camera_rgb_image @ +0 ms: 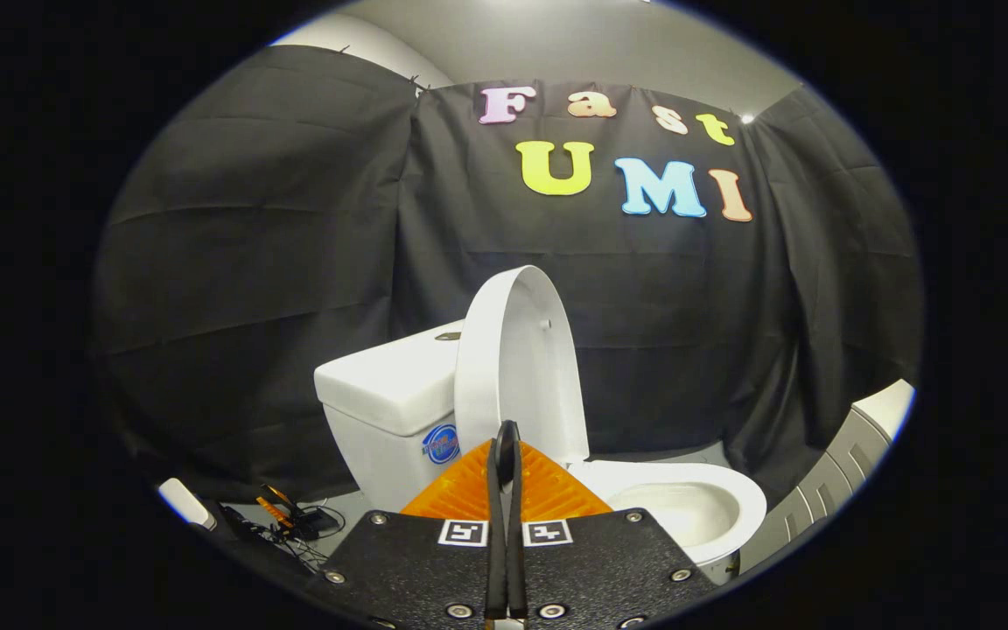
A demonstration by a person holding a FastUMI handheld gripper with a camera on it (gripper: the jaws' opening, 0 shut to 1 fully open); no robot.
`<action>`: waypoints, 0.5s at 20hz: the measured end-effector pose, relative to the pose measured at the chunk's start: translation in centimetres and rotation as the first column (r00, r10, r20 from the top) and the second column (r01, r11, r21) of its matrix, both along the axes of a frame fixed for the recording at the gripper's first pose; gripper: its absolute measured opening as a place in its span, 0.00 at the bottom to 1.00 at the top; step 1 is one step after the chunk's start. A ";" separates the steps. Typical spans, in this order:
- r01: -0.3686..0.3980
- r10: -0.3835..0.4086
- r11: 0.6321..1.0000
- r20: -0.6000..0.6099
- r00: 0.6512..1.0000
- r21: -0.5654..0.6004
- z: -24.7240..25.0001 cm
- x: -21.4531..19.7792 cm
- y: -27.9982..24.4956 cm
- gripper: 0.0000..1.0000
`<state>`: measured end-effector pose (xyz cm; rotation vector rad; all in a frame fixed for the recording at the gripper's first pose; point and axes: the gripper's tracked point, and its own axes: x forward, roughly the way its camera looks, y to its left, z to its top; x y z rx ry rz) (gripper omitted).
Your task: Open the toilet lid.
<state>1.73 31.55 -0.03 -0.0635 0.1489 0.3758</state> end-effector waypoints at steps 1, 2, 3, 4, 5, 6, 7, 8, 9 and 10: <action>-0.008 0.008 1.000 0.001 1.000 0.004 0.0 0.1 0.3 0.00; -0.014 0.014 1.000 0.002 1.000 0.006 0.0 0.1 0.4 0.00; -0.020 0.020 1.000 0.001 1.000 0.010 0.1 0.1 0.6 0.00; -0.026 0.026 1.000 -0.001 1.000 0.016 -0.1 0.2 0.8 0.00; -0.031 0.031 0.999 -0.005 1.000 0.020 -0.1 0.2 1.0 0.01; -0.033 0.033 0.999 -0.002 0.999 0.021 -0.1 0.2 1.0 0.00; -0.037 0.037 0.999 -0.004 0.999 0.023 0.1 0.1 1.0 0.00; -0.037 0.037 0.999 -0.001 0.999 0.029 0.0 0.1 1.0 0.01; -0.035 0.035 0.999 0.000 0.999 0.032 0.1 0.1 0.7 0.01; -0.035 0.035 0.999 0.006 0.999 0.034 0.1 0.2 0.6 0.00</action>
